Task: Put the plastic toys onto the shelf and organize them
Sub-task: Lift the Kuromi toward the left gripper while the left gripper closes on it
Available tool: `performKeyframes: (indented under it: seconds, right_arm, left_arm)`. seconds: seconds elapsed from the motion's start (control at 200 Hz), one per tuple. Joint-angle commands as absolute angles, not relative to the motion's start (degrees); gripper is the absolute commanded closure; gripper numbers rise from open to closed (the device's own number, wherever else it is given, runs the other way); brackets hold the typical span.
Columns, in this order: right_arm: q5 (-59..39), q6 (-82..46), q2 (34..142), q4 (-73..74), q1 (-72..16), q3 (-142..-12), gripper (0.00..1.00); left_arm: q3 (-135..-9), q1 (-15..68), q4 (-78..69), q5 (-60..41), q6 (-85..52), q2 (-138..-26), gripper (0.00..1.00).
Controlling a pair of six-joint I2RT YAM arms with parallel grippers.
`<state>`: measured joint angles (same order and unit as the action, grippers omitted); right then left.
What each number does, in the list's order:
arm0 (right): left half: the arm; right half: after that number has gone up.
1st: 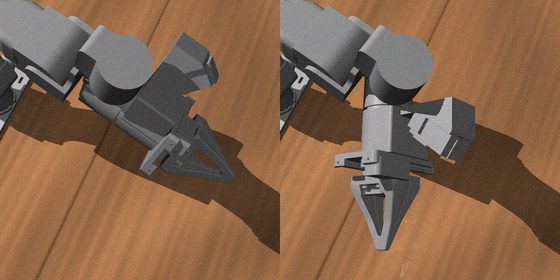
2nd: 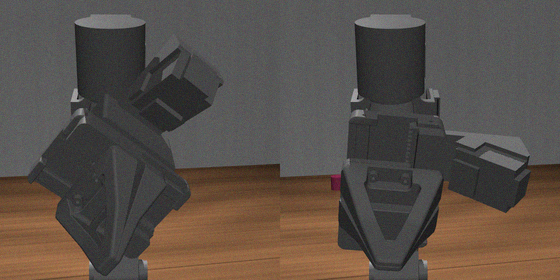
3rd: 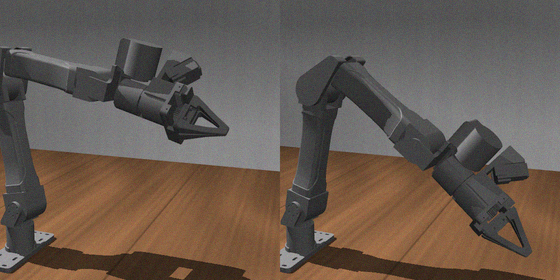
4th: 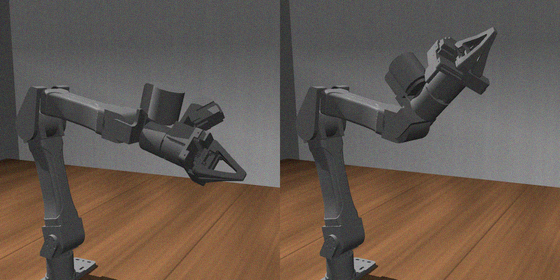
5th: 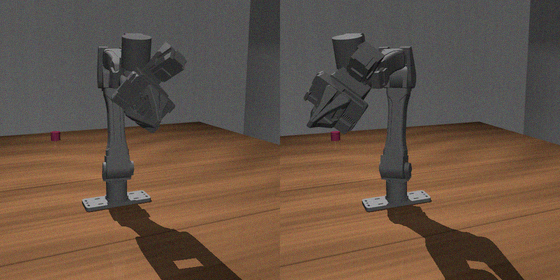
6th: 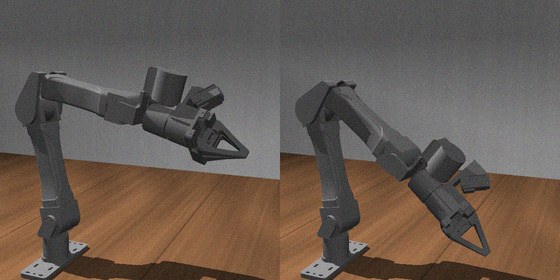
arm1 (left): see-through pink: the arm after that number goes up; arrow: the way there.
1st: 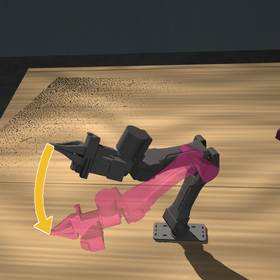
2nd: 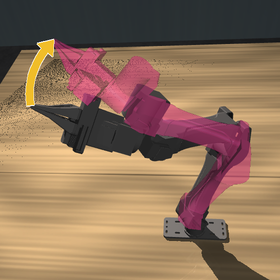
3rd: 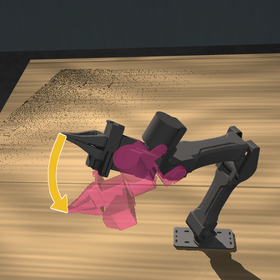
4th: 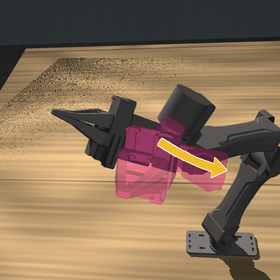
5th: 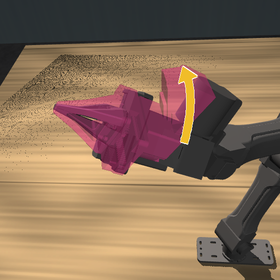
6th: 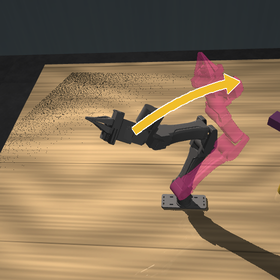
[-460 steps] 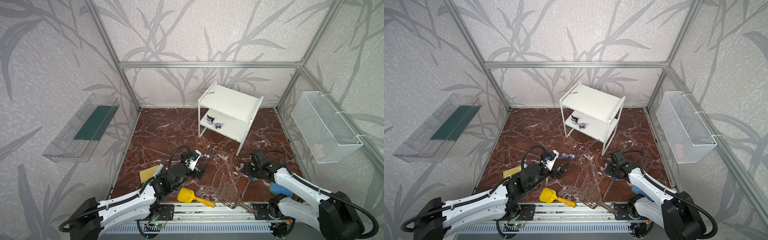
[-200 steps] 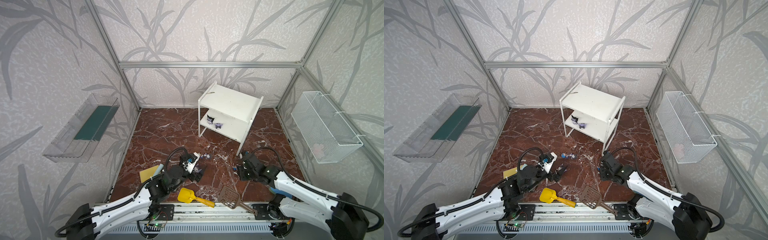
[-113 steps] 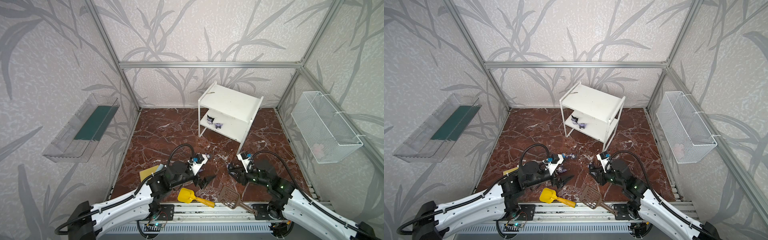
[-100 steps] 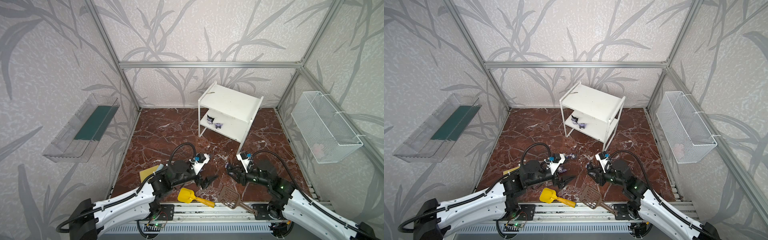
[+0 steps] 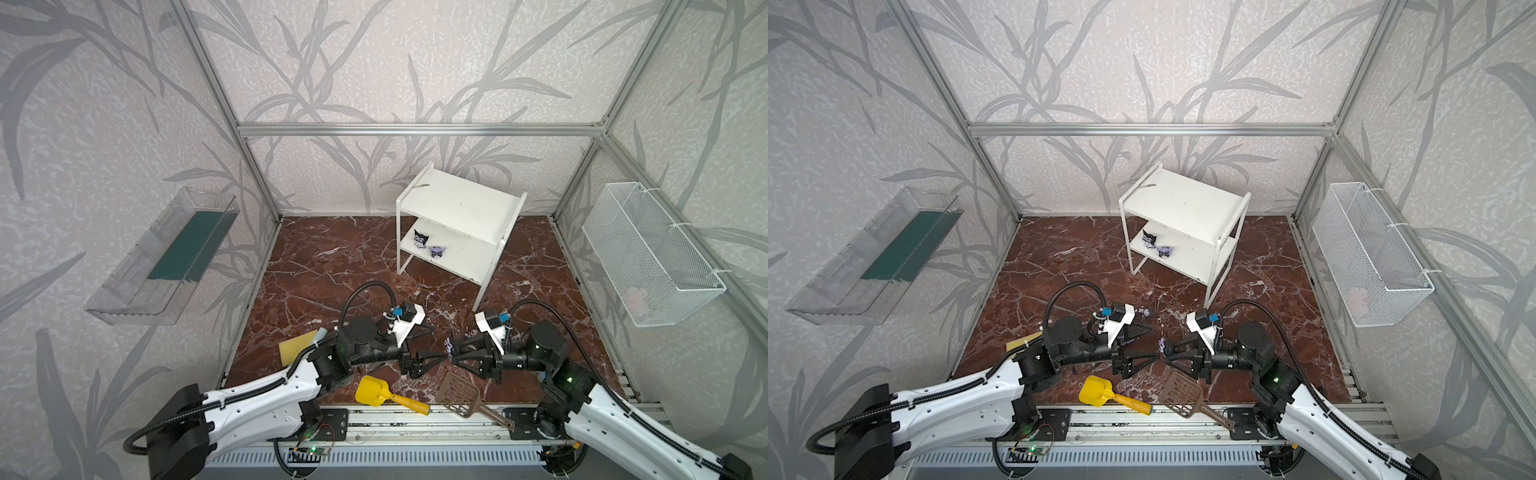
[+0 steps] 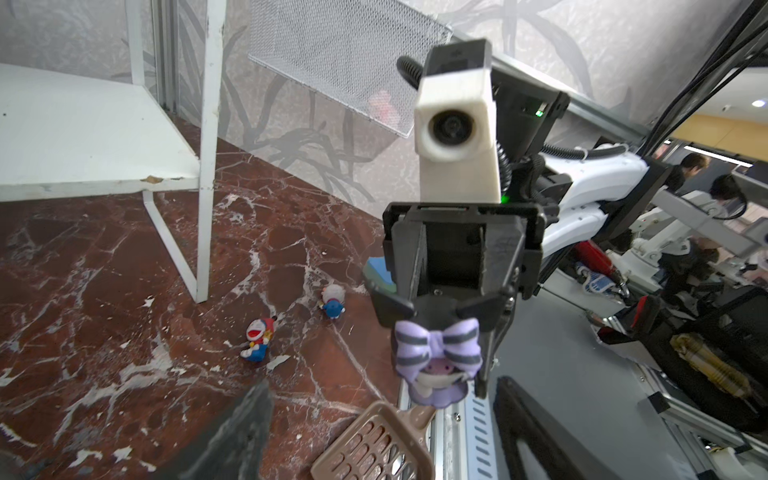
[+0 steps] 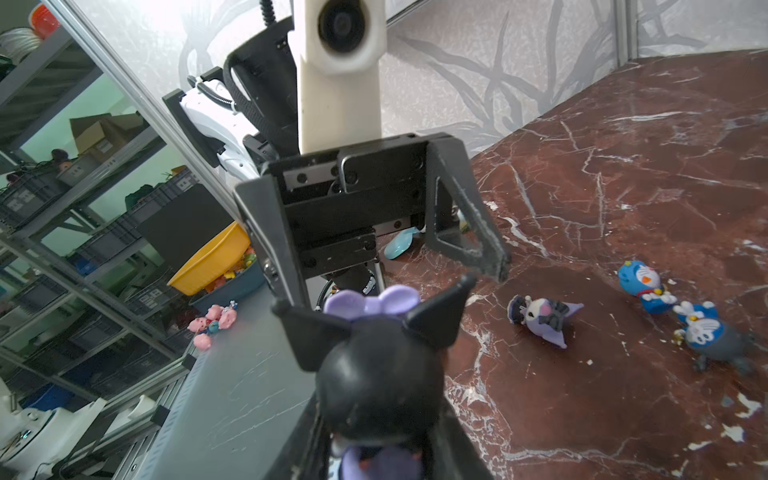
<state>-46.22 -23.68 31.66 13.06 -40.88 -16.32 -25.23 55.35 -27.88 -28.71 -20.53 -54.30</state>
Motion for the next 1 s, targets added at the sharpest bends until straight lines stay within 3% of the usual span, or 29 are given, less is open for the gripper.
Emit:
performKeyframes:
  seconds: [0.0,0.48,0.59,0.675,0.93,0.995]
  right_arm:
    - [-48.5,-22.3,30.8,14.2,-41.6,-16.8,0.7]
    - [-41.7,-20.1,29.0,10.5,-43.9,-17.7,0.7]
    - [-40.4,-20.3,28.3,10.3,-43.9,-17.4,0.7]
    - [-39.0,-20.3,28.0,10.1,-43.9,-17.3,0.69]
    - [-37.0,-19.2,27.9,7.1,-43.9,-18.1,0.57]
    - [-36.4,-19.1,27.8,5.8,-44.0,-18.2,0.46]
  left_arm:
    - [-28.1,54.8,-31.4,-32.1,-24.3,-55.3,0.18]
    - [-31.6,54.4,-33.9,-37.2,-26.9,-63.5,0.54]
    - [-31.8,54.4,-33.6,-37.6,-26.7,-63.8,0.56]
    - [-32.2,54.4,-33.0,-38.2,-26.4,-64.1,0.65]
    - [-33.3,54.4,-29.9,-36.3,-23.9,-64.0,0.82]
    - [-33.8,54.3,-29.2,-35.8,-22.9,-63.9,0.84]
